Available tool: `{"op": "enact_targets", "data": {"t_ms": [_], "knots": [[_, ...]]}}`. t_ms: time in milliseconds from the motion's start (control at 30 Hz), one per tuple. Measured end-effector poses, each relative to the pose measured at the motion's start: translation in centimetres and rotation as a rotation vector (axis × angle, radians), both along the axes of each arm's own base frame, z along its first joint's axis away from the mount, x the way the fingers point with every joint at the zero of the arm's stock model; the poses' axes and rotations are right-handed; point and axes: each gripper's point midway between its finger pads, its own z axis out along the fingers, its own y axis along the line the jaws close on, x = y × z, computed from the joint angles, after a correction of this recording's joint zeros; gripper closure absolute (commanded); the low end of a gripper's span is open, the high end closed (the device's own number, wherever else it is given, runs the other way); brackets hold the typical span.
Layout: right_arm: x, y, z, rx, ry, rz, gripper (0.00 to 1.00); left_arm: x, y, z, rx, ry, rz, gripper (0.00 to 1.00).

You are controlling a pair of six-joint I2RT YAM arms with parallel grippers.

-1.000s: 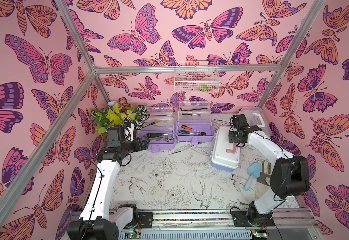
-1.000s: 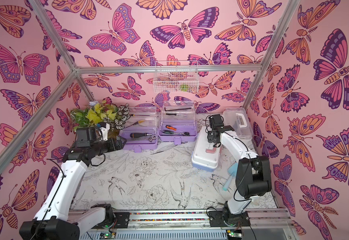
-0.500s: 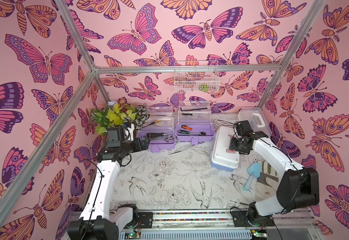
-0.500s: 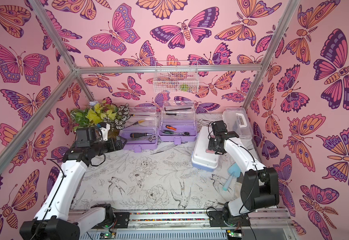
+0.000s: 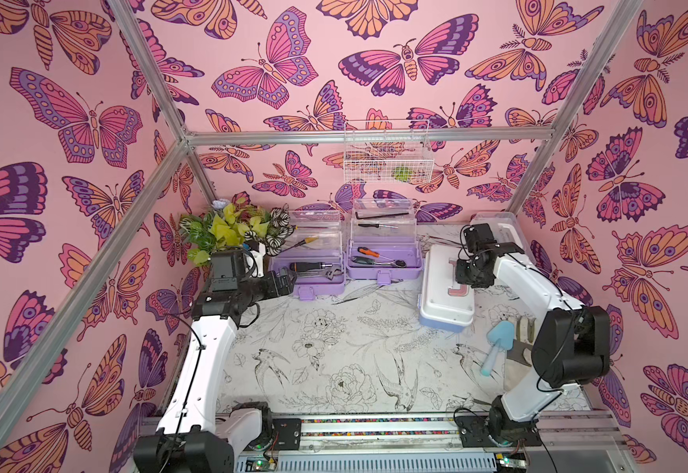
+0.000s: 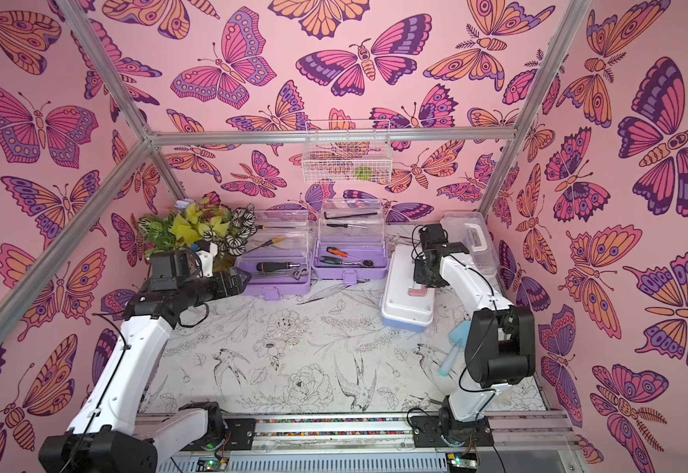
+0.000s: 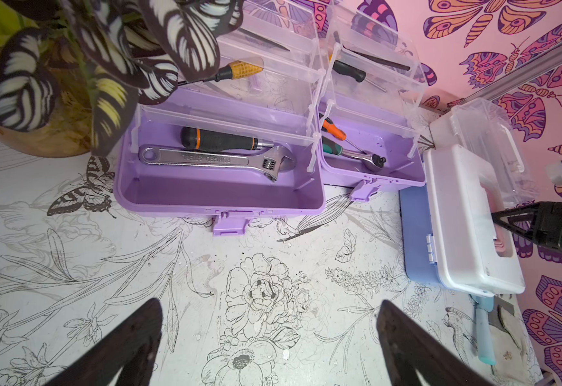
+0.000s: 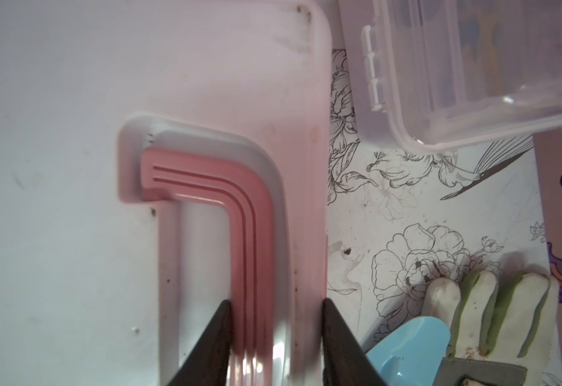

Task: Close toolboxes
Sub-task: Move the toolbox to the center of the board.

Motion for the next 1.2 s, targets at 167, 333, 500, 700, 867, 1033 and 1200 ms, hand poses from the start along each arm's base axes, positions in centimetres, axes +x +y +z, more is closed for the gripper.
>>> {"op": "enact_targets", "data": {"t_ms": [167, 333, 500, 700, 867, 1033, 1200], "knots": [[3.0, -1.1, 0.1, -0.040, -0.012, 0.075, 0.64, 0.1, 0.0, -0.1, -0.002, 0.002, -0.002, 0.01], [7.5, -2.7, 0.4, -0.081, -0.047, 0.151, 0.63, 0.2, 0.0, -0.3, -0.004, 0.009, -0.001, 0.01], [11.4, -4.9, 0.7, -0.109, -0.109, 0.177, 0.62, 0.3, 0.0, -0.6, -0.005, 0.019, 0.000, 0.01], [14.2, -6.8, 0.8, -0.104, -0.159, 0.199, 0.52, 0.6, 0.2, -1.1, -0.006, 0.034, 0.006, 0.01], [14.9, -6.8, 0.8, -0.082, -0.196, 0.222, 0.38, 0.7, 0.4, -1.5, -0.007, 0.048, 0.011, 0.00], [14.7, -6.3, 0.9, -0.037, -0.213, 0.236, 0.27, 0.8, 0.4, -1.9, -0.008, 0.059, 0.012, 0.01], [12.6, -5.2, 1.4, 0.014, -0.212, 0.245, 0.20, 0.8, 0.4, -2.0, -0.008, 0.061, 0.013, 0.00]]}}
